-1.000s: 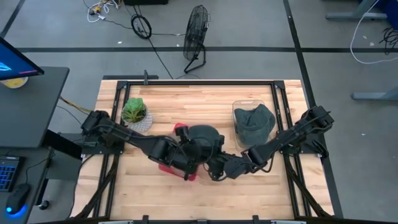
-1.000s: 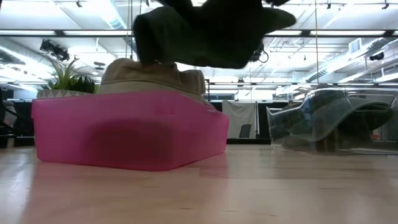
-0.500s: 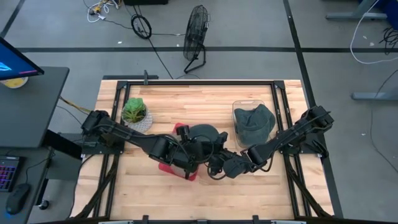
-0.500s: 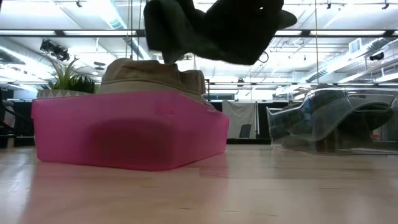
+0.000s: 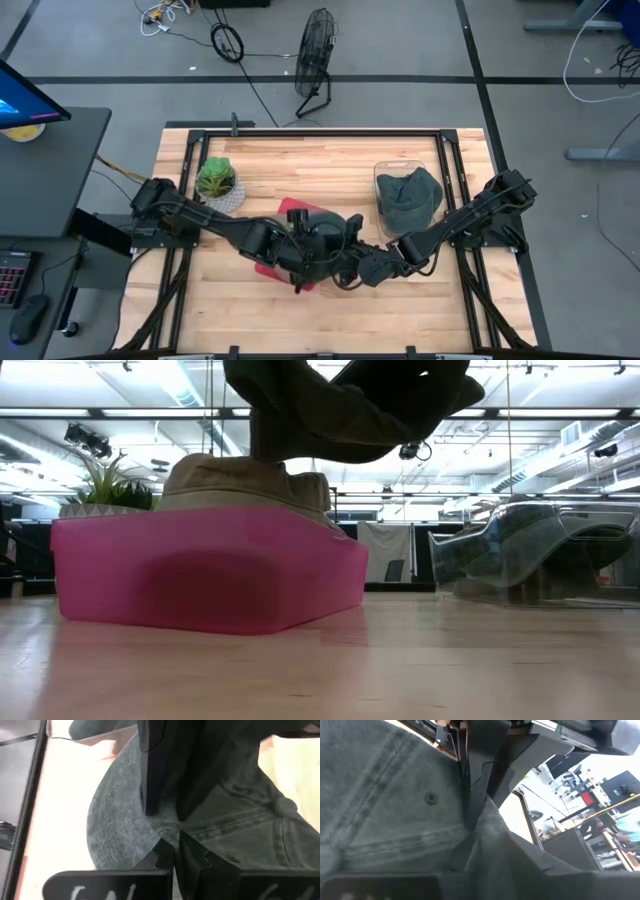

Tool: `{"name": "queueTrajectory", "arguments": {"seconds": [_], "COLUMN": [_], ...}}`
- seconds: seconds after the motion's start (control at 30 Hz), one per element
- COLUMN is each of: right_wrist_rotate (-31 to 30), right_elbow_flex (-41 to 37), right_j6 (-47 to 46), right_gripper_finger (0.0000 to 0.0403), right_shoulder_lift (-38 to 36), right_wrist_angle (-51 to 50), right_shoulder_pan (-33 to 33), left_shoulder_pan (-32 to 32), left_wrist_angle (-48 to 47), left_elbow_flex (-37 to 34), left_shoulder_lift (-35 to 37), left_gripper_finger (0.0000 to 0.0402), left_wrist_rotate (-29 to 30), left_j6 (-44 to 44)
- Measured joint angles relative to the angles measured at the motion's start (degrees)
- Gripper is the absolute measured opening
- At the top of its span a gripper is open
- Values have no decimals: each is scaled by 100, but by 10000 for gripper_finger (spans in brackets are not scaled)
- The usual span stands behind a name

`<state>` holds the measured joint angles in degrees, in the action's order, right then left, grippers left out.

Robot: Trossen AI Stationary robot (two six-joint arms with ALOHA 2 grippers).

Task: Pick & Place hat
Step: Put the black cap into the transparent bin

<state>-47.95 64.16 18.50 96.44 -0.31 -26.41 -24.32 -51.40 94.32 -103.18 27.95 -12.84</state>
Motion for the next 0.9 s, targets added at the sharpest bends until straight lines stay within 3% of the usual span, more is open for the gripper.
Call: {"name": "queueTrajectory", "arguments": {"seconds": [0.23, 0.63, 0.77, 0.9], "right_wrist_rotate": [37, -15, -13, -62], "right_elbow_flex": [4, 0, -8, -26], "right_j6": [24, 53, -150, -576], "right_gripper_finger": [10, 3, 3, 3], "right_shoulder_lift": [-2, -2, -2, 9], "right_wrist_angle": [-41, -31, -202, -638], "right_shoulder_pan": [11, -185, -248, -251], "left_shoulder_pan": [-23, 14, 82, 188], "left_wrist_angle": [-22, 52, 161, 194], "left_elbow_flex": [0, 0, 0, 15], "left_shoulder_lift": [0, 0, 0, 20], "left_gripper_finger": [14, 17, 49, 112], "left_wrist_rotate": [238, 255, 239, 249], "left_j6": [-144, -44, 91, 94]}}
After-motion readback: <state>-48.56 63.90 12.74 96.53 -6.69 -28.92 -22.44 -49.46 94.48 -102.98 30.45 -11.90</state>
